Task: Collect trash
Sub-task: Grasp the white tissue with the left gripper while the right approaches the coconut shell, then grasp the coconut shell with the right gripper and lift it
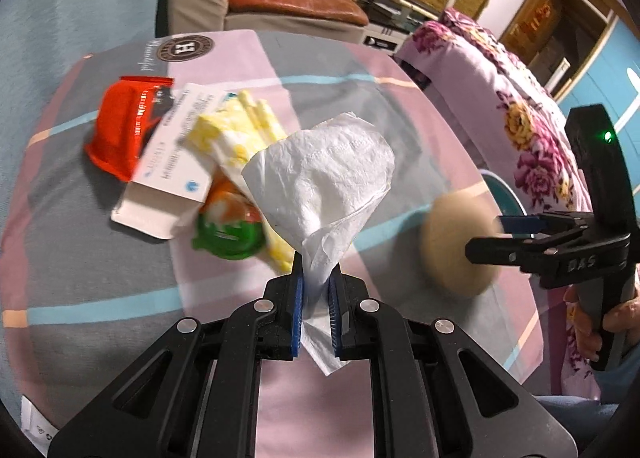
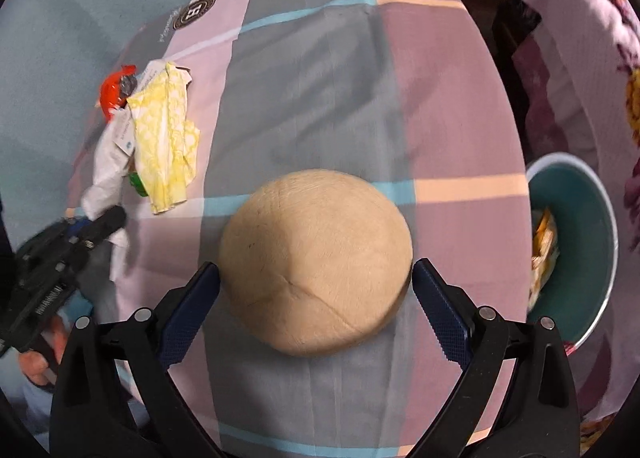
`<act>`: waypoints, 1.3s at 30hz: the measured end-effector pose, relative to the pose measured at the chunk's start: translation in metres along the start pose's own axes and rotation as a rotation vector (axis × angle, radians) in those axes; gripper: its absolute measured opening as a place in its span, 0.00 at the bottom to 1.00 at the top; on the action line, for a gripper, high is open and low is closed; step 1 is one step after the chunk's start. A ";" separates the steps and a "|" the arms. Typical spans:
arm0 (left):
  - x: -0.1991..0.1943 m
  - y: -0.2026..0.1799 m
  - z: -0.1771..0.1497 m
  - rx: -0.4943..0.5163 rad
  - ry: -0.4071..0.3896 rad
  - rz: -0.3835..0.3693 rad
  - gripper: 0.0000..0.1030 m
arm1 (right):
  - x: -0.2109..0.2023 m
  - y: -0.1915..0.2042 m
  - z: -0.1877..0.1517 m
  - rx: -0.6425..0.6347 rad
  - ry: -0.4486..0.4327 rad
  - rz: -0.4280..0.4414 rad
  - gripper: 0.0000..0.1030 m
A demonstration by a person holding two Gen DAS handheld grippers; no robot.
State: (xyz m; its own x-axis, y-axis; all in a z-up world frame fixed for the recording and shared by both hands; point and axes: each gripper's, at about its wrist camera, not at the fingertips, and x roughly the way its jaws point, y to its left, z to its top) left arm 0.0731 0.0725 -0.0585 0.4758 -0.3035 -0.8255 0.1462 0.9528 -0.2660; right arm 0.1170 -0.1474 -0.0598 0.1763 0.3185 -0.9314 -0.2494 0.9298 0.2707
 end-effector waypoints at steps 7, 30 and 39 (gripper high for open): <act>0.003 -0.008 -0.003 0.005 0.010 -0.008 0.11 | -0.013 -0.004 -0.004 0.016 -0.039 0.024 0.90; -0.001 -0.010 -0.009 0.001 0.017 0.001 0.11 | 0.019 -0.003 -0.013 0.015 -0.028 0.009 0.83; 0.005 -0.043 0.003 0.060 0.014 -0.025 0.11 | -0.017 -0.040 -0.009 0.098 -0.076 0.029 0.18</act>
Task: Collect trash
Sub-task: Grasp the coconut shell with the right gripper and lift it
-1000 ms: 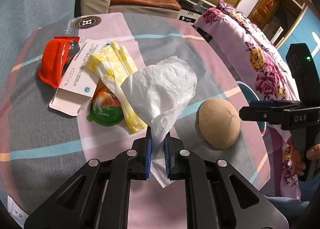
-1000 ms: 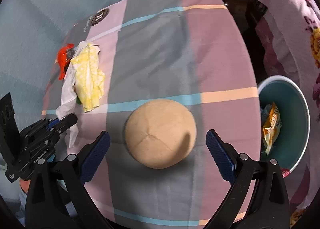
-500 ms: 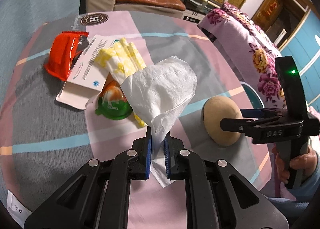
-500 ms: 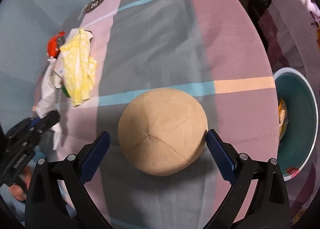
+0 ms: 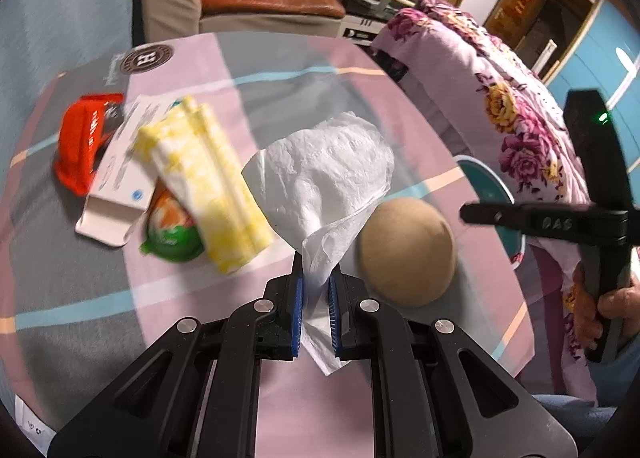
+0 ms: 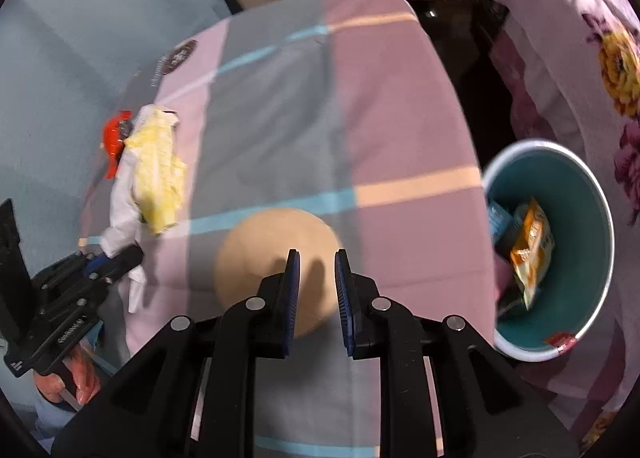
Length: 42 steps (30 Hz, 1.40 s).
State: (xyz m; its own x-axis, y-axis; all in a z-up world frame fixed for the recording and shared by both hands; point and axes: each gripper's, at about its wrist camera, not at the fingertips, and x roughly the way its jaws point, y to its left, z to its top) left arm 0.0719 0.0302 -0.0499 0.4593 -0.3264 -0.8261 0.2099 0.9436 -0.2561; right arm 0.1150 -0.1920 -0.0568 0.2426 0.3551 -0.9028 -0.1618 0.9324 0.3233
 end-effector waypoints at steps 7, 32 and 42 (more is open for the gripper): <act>0.000 0.009 -0.002 -0.027 0.001 0.019 0.11 | 0.014 0.008 -0.011 -0.039 0.047 0.046 0.76; -0.014 0.059 -0.015 -0.112 -0.040 -0.023 0.11 | -0.004 0.063 0.002 -0.173 -0.001 -0.050 0.87; -0.005 0.054 -0.013 -0.101 -0.016 -0.012 0.11 | 0.011 0.054 0.023 -0.135 0.002 -0.053 0.86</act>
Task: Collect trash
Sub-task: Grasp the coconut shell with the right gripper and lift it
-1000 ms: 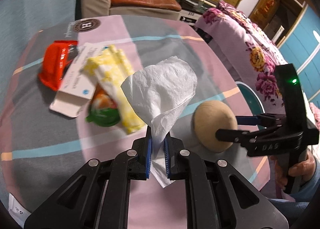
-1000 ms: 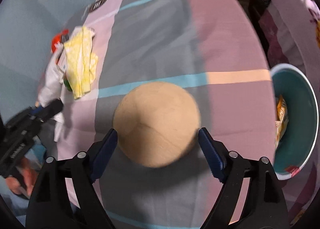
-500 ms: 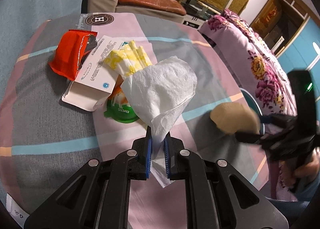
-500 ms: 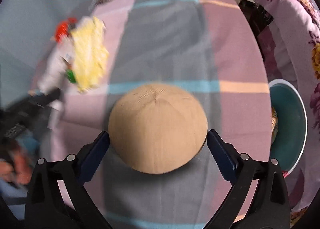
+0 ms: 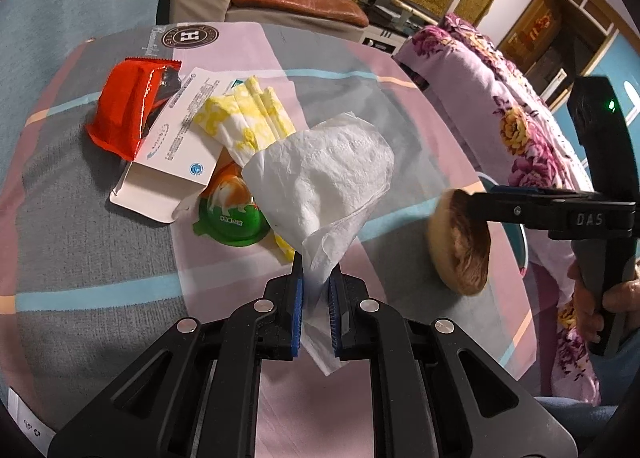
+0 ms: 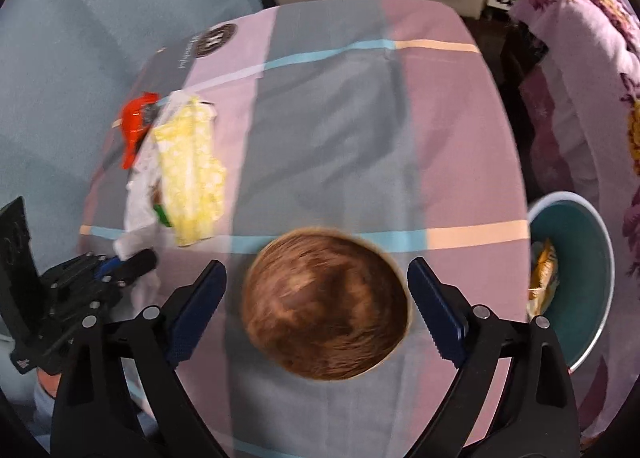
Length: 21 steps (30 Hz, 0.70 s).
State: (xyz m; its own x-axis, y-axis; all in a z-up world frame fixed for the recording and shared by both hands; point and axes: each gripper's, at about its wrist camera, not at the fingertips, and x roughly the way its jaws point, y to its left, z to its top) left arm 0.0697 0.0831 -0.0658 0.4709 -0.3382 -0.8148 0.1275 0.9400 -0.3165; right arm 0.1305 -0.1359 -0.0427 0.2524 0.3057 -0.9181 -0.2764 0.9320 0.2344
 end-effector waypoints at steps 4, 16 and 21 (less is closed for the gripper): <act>0.005 -0.006 0.004 0.008 0.003 -0.004 0.11 | 0.010 -0.017 -0.006 0.024 0.018 -0.056 0.70; 0.016 -0.045 0.015 0.082 0.038 0.024 0.11 | 0.005 -0.042 -0.019 0.064 -0.040 0.042 0.06; 0.023 -0.078 0.023 0.131 0.042 0.013 0.11 | -0.028 -0.069 -0.023 0.107 -0.132 0.042 0.06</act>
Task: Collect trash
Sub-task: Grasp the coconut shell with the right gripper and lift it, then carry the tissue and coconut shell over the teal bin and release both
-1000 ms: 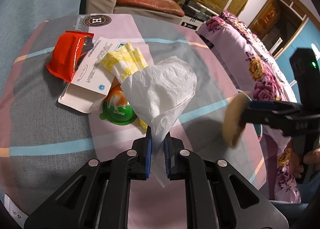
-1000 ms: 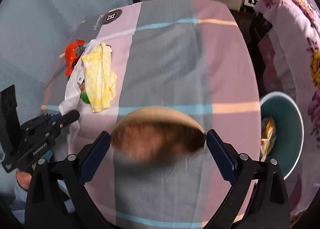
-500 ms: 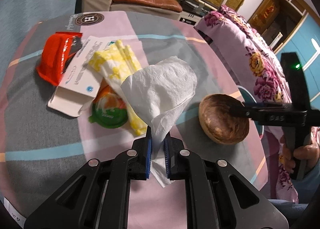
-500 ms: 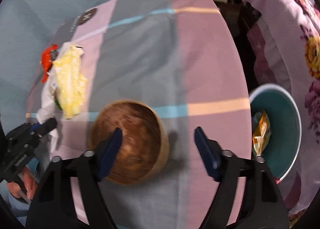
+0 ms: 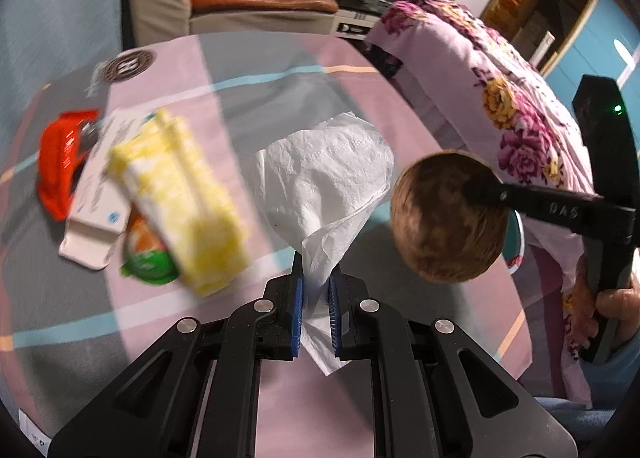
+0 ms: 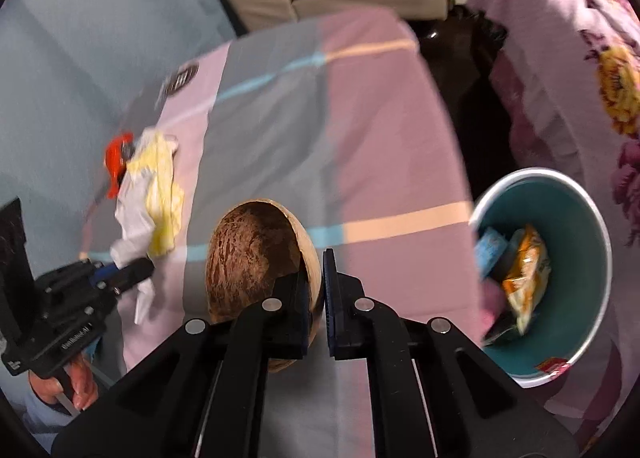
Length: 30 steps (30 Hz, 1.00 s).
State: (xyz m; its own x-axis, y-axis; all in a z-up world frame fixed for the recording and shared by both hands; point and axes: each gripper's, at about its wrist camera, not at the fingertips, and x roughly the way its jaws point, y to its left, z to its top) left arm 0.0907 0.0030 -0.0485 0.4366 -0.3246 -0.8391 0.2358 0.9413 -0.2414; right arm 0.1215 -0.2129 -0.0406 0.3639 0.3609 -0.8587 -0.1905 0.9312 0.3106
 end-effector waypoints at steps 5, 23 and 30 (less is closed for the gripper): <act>0.016 -0.046 0.017 0.076 0.015 -0.020 0.11 | -0.046 -0.046 -0.001 0.052 -0.125 -0.089 0.06; 0.100 -0.210 0.045 0.316 0.121 -0.102 0.11 | -0.104 -0.200 -0.035 0.252 -0.231 -0.254 0.06; 0.124 -0.232 0.053 0.334 0.158 -0.097 0.12 | -0.102 -0.225 -0.045 0.282 -0.225 -0.283 0.06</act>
State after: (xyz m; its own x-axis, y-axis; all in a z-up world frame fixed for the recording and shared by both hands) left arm 0.1363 -0.2606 -0.0711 0.2650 -0.3682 -0.8912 0.5507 0.8165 -0.1736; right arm 0.0859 -0.4614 -0.0413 0.5610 0.0636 -0.8253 0.1888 0.9609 0.2024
